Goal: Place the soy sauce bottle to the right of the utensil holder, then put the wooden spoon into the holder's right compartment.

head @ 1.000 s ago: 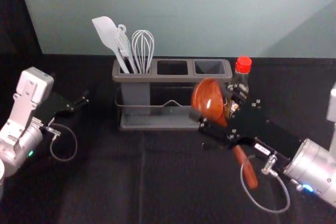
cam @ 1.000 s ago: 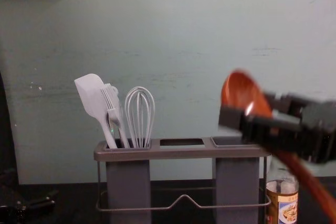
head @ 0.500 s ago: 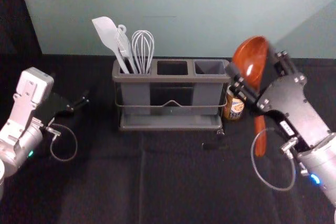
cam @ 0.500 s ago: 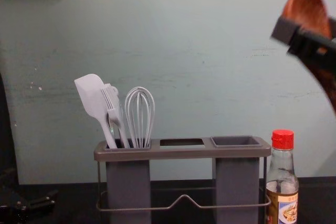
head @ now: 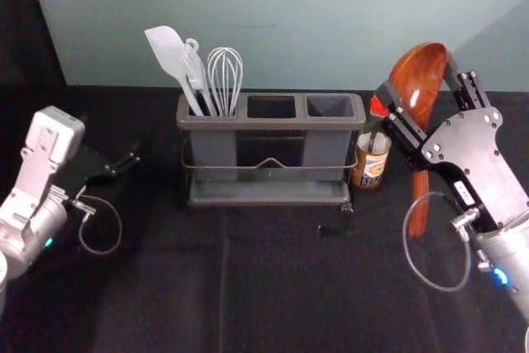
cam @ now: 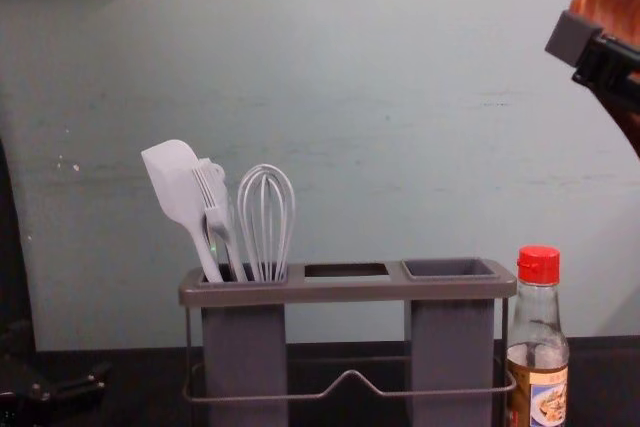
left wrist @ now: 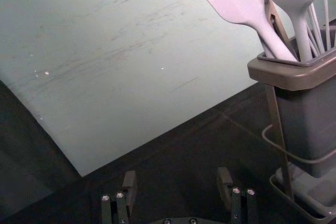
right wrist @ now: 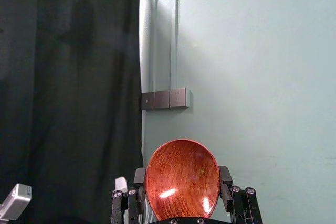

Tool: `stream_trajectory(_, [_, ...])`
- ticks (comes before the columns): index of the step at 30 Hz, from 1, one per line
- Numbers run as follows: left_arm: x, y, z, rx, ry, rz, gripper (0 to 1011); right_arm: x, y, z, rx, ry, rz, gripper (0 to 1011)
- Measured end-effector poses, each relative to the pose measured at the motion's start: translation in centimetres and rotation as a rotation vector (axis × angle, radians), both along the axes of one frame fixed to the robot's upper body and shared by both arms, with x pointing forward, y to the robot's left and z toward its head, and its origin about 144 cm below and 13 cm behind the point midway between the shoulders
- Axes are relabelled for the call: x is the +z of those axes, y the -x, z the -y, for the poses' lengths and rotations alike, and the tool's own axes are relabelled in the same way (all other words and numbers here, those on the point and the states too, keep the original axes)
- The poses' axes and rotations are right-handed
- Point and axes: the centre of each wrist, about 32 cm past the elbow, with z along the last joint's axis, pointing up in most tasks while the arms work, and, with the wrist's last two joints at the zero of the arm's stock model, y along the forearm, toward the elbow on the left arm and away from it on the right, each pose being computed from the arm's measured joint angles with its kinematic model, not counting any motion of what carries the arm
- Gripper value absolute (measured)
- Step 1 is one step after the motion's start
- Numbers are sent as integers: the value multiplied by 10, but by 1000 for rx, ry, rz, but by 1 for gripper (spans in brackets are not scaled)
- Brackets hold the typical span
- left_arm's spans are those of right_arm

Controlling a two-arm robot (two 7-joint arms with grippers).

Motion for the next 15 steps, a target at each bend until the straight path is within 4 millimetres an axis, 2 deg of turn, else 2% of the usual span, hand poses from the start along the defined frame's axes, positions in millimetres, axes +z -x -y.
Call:
stream_trajectory(10, [0,0,0,0,0,0,1005,12,-17,-5,18,38,-48,836])
stream_trajectory(15, [0,0,0,0,0,0,1005,22,-40,-11,43,46,-66,836])
